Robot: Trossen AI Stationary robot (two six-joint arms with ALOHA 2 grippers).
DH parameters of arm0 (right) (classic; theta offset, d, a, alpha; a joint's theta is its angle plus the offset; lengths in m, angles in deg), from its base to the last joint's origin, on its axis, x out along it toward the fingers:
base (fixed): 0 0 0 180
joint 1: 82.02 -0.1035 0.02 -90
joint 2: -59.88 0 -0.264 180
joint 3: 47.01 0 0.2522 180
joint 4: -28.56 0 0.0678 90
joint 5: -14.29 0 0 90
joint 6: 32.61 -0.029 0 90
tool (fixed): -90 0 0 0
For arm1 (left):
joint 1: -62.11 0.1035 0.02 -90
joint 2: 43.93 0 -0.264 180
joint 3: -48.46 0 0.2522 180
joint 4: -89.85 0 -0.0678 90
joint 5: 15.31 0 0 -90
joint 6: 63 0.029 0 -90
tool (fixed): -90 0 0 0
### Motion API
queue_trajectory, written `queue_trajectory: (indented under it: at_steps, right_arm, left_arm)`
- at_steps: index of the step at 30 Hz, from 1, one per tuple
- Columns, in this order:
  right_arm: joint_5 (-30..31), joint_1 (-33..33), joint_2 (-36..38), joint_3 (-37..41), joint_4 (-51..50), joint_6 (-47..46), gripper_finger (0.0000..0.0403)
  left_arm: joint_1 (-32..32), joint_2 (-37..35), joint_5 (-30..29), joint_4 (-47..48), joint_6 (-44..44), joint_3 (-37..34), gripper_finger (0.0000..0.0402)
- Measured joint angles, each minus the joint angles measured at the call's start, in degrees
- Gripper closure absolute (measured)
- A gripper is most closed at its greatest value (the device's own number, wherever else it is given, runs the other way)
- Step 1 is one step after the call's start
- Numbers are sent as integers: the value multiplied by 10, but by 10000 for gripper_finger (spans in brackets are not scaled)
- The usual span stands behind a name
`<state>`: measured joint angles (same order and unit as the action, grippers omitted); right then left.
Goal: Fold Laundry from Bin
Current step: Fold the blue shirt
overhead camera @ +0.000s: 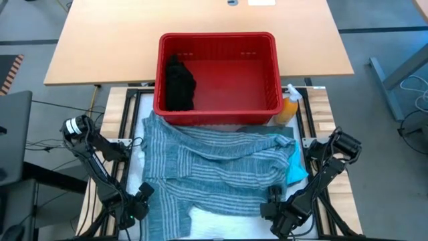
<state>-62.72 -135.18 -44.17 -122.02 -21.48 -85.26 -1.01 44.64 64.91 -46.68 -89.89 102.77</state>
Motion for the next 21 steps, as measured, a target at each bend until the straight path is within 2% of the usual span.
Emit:
queue_trajectory:
  at_steps: [5, 6, 9, 14, 21]
  right_arm:
    - [-1, 0, -1, -14, -16, 28, 314]
    - [2, 0, -2, -22, -29, 35, 315]
    - [17, 12, -2, -48, -61, 46, 313]
    - [-11, 19, -2, -91, -77, 65, 293]
    - [-10, -21, -3, -106, -73, 62, 217]
  left_arm:
    - [1, 3, -11, -12, -63, -2, 378]
    - [2, 3, -14, -14, -77, -2, 389]
    - [2, 4, -20, -23, -98, -3, 395]
    - [3, 6, -20, -27, -118, 12, 401]
    - [3, 8, -15, -26, -119, 36, 401]
